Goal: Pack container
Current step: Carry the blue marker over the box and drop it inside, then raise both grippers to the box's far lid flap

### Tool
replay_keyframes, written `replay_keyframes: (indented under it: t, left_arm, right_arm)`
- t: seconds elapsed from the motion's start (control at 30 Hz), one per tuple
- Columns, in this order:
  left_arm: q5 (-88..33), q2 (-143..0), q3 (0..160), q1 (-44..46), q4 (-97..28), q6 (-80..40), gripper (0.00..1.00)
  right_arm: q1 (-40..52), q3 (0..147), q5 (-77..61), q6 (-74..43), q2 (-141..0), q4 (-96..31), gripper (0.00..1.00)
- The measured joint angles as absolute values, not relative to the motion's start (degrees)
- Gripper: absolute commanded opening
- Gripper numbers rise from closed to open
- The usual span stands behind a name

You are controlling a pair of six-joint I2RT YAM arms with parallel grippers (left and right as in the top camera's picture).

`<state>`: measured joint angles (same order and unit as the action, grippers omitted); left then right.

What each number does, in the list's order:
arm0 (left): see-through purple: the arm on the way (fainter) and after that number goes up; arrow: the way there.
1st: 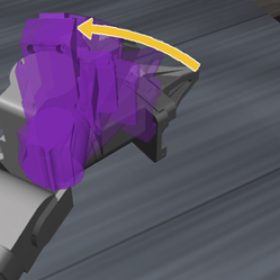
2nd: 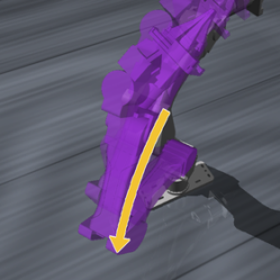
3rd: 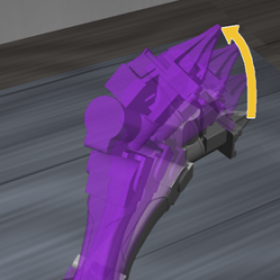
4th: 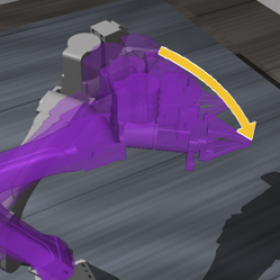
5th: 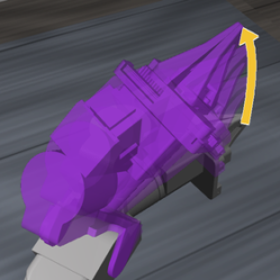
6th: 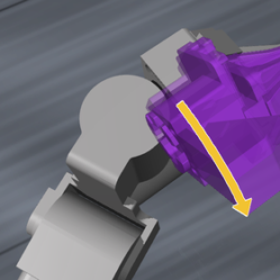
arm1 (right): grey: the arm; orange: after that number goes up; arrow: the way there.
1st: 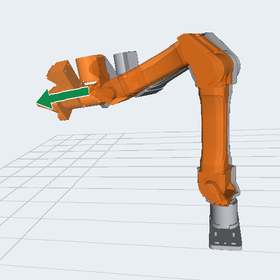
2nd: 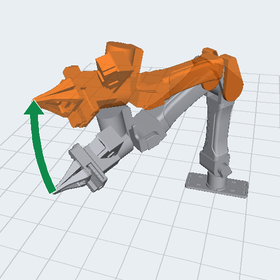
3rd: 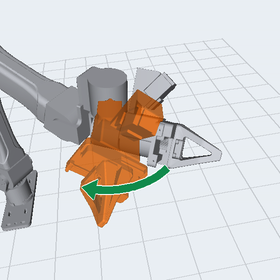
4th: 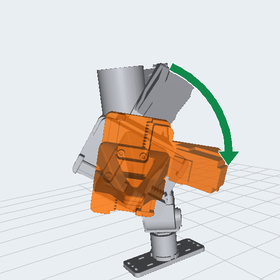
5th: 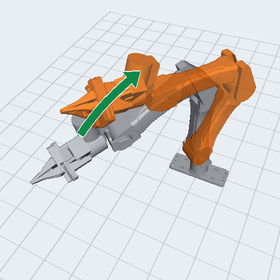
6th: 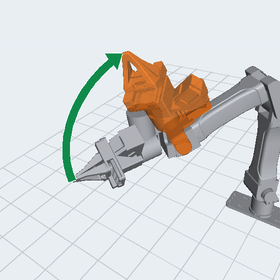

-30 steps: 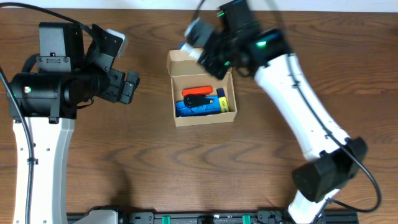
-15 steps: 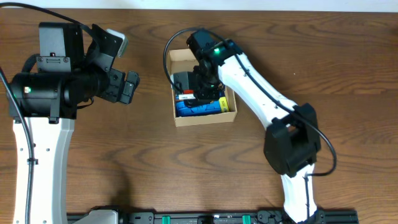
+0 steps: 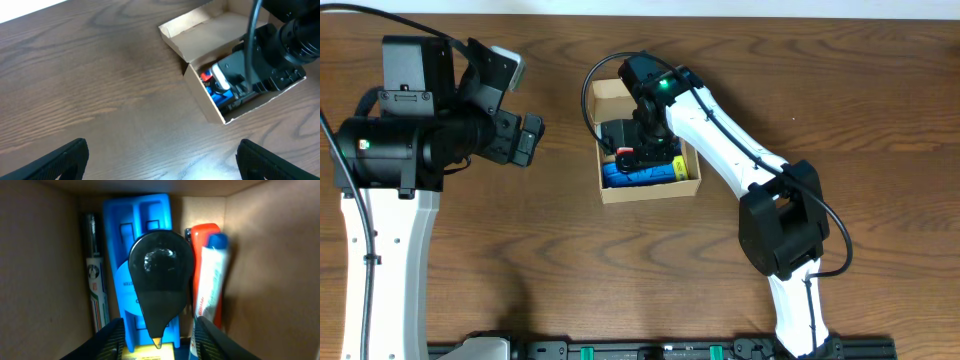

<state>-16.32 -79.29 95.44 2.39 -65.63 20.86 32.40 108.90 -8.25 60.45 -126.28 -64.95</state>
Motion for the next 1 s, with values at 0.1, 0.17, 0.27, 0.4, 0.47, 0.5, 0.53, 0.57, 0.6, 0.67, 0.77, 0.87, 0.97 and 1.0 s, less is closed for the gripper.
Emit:
replay_keyframes:
  t: [0.1, 0.17, 0.27, 0.4, 0.47, 0.5, 0.53, 0.57, 0.6, 0.67, 0.77, 0.87, 0.97, 1.0]
  left_arm:
    - [-16.32, -79.29, 95.44, 2.39, -65.65, 20.88, 0.95]
    - [-16.32, -79.29, 95.44, 2.39, -65.65, 20.88, 0.95]
    - [-16.32, -79.29, 95.44, 2.39, -65.60, 20.88, 0.95]
    - [-16.32, -79.29, 95.44, 2.39, -64.36, 20.88, 0.95]
    - [-16.32, -79.29, 95.44, 2.39, -62.72, 20.88, 0.95]
    - [-16.34, -79.29, 95.44, 2.39, -62.22, 20.86, 0.95]
    - [-16.36, -79.29, 95.44, 2.39, -61.69, 20.86, 0.95]
    - [-16.40, -79.29, 95.44, 2.39, -61.32, 20.86, 0.95]
    - [-16.56, -79.29, 95.44, 2.39, -61.23, 20.88, 0.96]
    - [-16.73, -79.29, 95.44, 2.39, -60.40, 20.82, 0.52]
    - [-16.86, -79.40, 95.44, 2.39, -57.65, 20.82, 0.21]
    - [-16.97, -80.51, 95.44, 2.39, -55.27, 19.64, 0.06]
    - [-16.71, -83.70, 95.46, 2.39, -53.23, 18.04, 0.06]
    - [-16.49, -85.43, 95.46, 2.39, -52.75, 17.37, 0.06]
  right_arm:
    - [32.38, 109.06, -7.99, 56.60, -125.69, -64.97, 0.26]
    - [32.36, 109.69, -7.86, 53.89, -124.55, -65.04, 0.01]
    - [31.83, 111.22, -7.51, 48.07, -121.25, -63.83, 0.02]
    - [28.45, 112.97, -7.07, 37.30, -114.87, -59.64, 0.01]
    - [25.02, 113.91, -7.01, 30.46, -112.46, -58.15, 0.01]
    - [23.07, 114.26, -6.87, 27.03, -111.81, -57.78, 0.01]
    - [21.21, 114.45, -6.81, 23.77, -111.48, -57.63, 0.01]
    - [19.20, 114.59, -6.81, 20.29, -111.46, -57.65, 0.01]
    - [17.17, 114.59, -6.85, 16.78, -111.70, -57.84, 0.01]
    - [13.47, 114.59, -7.51, 10.55, -113.01, -58.28, 0.02]
    - [9.67, 114.45, -9.76, 4.14, -115.92, -58.08, 0.01]
    - [7.84, 114.24, -11.86, -0.67, -119.24, -57.58, 0.01]
    - [7.03, 114.13, -13.17, -4.82, -123.02, -56.62, 0.01]
    - [6.85, 114.04, -13.43, -6.13, -124.38, -56.07, 0.01]
